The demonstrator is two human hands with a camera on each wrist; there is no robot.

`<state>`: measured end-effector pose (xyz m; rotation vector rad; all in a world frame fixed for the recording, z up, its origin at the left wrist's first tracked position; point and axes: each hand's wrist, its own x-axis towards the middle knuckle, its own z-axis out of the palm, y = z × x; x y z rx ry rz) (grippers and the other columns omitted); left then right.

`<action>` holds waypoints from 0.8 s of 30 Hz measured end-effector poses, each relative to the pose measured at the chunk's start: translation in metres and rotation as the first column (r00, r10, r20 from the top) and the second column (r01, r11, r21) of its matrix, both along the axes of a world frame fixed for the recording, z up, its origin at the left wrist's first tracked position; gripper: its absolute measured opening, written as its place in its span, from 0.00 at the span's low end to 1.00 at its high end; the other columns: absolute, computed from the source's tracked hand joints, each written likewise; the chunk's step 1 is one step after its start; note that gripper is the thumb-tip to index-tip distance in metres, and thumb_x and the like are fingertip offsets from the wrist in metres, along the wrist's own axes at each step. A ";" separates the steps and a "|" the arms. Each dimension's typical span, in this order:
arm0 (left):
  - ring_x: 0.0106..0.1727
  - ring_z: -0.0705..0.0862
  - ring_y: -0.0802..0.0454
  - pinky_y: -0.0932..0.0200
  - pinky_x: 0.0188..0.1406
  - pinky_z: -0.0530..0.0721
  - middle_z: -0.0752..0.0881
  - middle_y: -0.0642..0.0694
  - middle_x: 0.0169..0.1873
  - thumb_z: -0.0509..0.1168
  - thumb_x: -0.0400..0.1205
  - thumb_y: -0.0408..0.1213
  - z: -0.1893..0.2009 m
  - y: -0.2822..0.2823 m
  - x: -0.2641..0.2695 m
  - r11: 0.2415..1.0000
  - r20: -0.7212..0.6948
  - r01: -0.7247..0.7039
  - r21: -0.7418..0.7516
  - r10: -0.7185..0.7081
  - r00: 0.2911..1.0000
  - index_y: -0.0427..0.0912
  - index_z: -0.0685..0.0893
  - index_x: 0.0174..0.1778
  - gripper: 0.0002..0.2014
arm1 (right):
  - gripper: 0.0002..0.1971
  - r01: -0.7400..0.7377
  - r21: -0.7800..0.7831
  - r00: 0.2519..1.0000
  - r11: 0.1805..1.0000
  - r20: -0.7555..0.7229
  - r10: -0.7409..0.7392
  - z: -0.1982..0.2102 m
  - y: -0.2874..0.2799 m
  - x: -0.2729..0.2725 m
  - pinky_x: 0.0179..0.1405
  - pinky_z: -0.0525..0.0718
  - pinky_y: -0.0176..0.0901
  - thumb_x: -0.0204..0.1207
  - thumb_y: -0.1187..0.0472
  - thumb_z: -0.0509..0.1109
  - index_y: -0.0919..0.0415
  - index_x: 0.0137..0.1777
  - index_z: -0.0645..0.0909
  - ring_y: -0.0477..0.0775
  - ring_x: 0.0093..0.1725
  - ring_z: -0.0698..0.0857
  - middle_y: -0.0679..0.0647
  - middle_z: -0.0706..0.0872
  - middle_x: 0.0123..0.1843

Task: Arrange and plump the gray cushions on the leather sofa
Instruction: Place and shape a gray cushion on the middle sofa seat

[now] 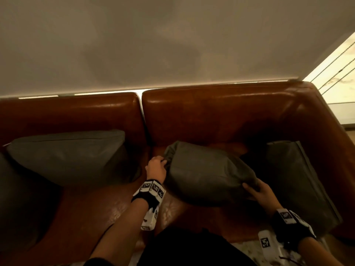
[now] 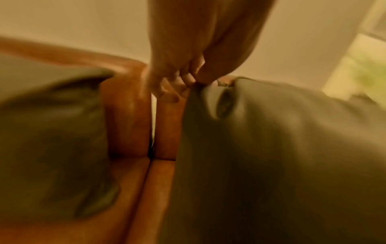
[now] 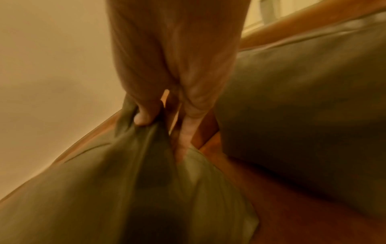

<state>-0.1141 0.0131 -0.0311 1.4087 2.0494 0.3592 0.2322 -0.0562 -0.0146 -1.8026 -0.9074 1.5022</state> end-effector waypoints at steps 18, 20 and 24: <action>0.68 0.77 0.34 0.49 0.68 0.71 0.81 0.29 0.63 0.58 0.85 0.39 0.021 -0.013 -0.045 0.980 0.165 -0.196 0.032 0.188 0.968 0.27 0.77 0.65 0.19 | 0.14 -0.161 0.138 0.872 0.977 0.484 0.075 0.012 0.056 -0.034 0.47 0.75 0.45 0.80 0.51 0.63 0.63 0.46 0.79 0.63 0.52 0.85 0.55 0.85 0.44; 0.61 0.80 0.34 0.49 0.62 0.73 0.83 0.27 0.53 0.58 0.85 0.35 0.024 -0.015 -0.047 0.959 0.159 -0.266 0.101 0.248 0.956 0.26 0.81 0.58 0.15 | 0.19 -0.181 0.102 0.847 0.978 0.522 0.102 0.012 0.056 -0.026 0.49 0.77 0.46 0.79 0.50 0.65 0.68 0.50 0.82 0.62 0.52 0.84 0.59 0.87 0.47; 0.50 0.82 0.40 0.49 0.55 0.77 0.84 0.33 0.42 0.59 0.84 0.37 0.020 -0.024 -0.040 0.950 0.205 -0.295 0.100 0.271 0.941 0.26 0.82 0.49 0.15 | 0.19 -0.011 0.028 0.905 1.000 0.425 -0.002 0.006 0.045 -0.006 0.56 0.84 0.56 0.73 0.46 0.70 0.63 0.51 0.85 0.61 0.50 0.87 0.59 0.89 0.47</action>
